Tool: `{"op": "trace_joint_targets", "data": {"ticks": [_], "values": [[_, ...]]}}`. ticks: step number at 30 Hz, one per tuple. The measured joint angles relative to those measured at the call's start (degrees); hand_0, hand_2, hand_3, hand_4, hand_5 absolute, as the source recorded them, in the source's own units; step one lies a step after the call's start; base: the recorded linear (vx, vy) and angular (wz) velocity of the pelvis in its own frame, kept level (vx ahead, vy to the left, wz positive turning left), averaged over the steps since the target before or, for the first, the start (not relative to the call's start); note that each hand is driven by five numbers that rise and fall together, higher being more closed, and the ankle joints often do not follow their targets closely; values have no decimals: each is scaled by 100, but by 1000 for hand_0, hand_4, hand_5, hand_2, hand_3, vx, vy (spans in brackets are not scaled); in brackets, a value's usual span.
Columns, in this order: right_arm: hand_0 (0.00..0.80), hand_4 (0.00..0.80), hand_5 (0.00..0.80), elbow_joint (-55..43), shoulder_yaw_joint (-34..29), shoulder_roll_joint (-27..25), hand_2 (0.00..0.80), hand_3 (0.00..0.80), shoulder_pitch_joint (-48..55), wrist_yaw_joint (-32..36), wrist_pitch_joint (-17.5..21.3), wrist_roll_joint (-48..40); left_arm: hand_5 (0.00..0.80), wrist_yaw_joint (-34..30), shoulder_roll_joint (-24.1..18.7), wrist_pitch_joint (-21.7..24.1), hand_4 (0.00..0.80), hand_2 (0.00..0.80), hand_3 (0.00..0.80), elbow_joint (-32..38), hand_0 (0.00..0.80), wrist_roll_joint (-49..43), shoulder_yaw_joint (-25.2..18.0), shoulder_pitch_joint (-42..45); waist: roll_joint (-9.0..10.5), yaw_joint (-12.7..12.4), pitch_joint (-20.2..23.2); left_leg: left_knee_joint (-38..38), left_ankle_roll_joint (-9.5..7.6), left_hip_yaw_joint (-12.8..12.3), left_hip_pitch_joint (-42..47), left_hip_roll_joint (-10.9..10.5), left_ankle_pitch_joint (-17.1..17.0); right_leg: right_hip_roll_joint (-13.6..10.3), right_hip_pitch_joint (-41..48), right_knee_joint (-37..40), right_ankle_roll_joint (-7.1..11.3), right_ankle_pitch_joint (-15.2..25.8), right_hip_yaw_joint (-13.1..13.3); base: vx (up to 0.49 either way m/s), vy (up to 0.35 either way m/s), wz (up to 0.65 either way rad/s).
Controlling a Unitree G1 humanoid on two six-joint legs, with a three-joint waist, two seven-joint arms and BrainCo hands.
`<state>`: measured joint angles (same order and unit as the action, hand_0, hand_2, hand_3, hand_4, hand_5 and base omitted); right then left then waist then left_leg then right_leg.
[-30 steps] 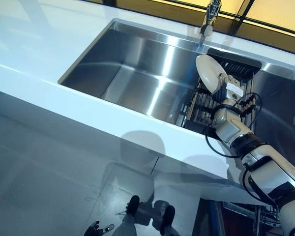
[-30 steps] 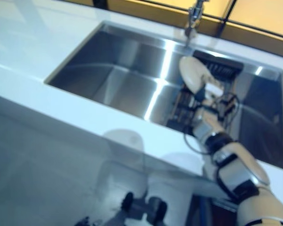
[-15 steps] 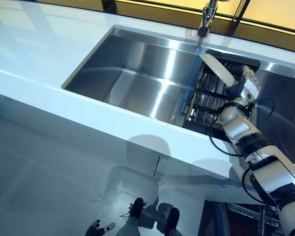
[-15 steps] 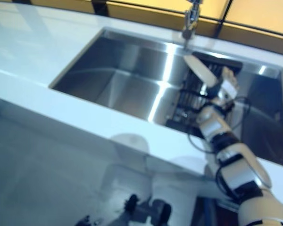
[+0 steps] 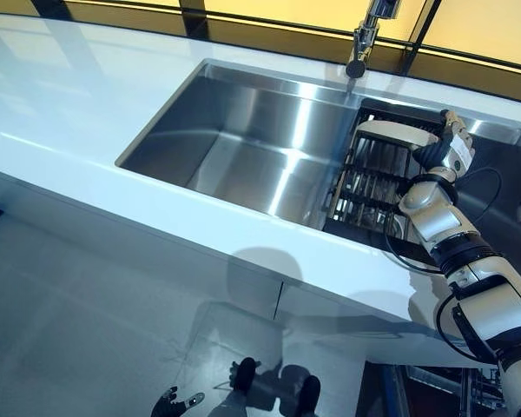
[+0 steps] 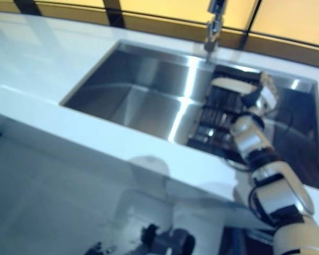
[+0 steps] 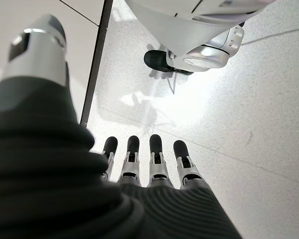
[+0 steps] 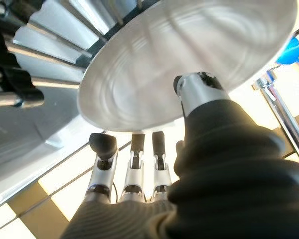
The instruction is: Take plates into dishwasher
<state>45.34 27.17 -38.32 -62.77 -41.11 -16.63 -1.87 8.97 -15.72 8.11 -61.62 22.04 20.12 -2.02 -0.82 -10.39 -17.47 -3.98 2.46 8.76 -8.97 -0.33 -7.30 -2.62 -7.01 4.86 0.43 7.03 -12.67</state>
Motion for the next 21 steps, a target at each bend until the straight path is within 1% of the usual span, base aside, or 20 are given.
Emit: {"op": "trace_joint_targets", "data": {"ticks": [1,5,7,12,17,19,21], "values": [[0,0,0,1,62,2,0,0,2,71,2,-2,0,-1,0,0,0,0,0,0,0,2,0,1,0,1,0,-1,1,1,-1,1,0,0,-1,0,0,0,0,0,0,0],[0,0,0,38,80,6,0,0,7,417,-3,0,0,-27,0,3,0,0,0,1,0,2,0,9,0,1,0,-1,0,3,-15,-3,0,-2,-13,0,0,1,-1,0,0,0],[0,0,0,99,192,3,0,0,7,610,-4,4,0,-49,0,4,0,0,0,1,0,3,5,14,1,-1,1,0,0,11,-26,-2,0,-1,-19,0,0,1,-7,0,0,0],[0,0,0,254,309,4,0,0,6,838,-40,131,0,-56,0,9,0,0,0,-3,0,5,13,16,2,-5,1,11,0,40,-52,-6,-1,-1,-30,0,0,0,-30,-2,-6,1],[0,0,0,348,537,-1,0,0,5,1099,-174,584,0,-76,-2,10,0,0,0,-5,0,7,14,18,4,-10,3,14,0,55,-62,-8,-1,-1,-32,0,0,0,-45,0,-3,1],[0,0,0,495,836,-44,0,0,-23,1270,-343,1064,0,-107,-7,9,0,0,0,-3,0,9,16,18,8,-27,5,15,0,72,-74,-8,-1,-1,-35,0,0,0,-62,-4,-16,1],[0,0,0,560,992,-58,0,0,-35,1360,-462,1296,0,-113,-7,9,0,0,0,-1,0,10,18,19,9,-32,5,15,1,75,-79,-8,-1,-1,-39,0,1,-1,-66,0,0,0]]}}
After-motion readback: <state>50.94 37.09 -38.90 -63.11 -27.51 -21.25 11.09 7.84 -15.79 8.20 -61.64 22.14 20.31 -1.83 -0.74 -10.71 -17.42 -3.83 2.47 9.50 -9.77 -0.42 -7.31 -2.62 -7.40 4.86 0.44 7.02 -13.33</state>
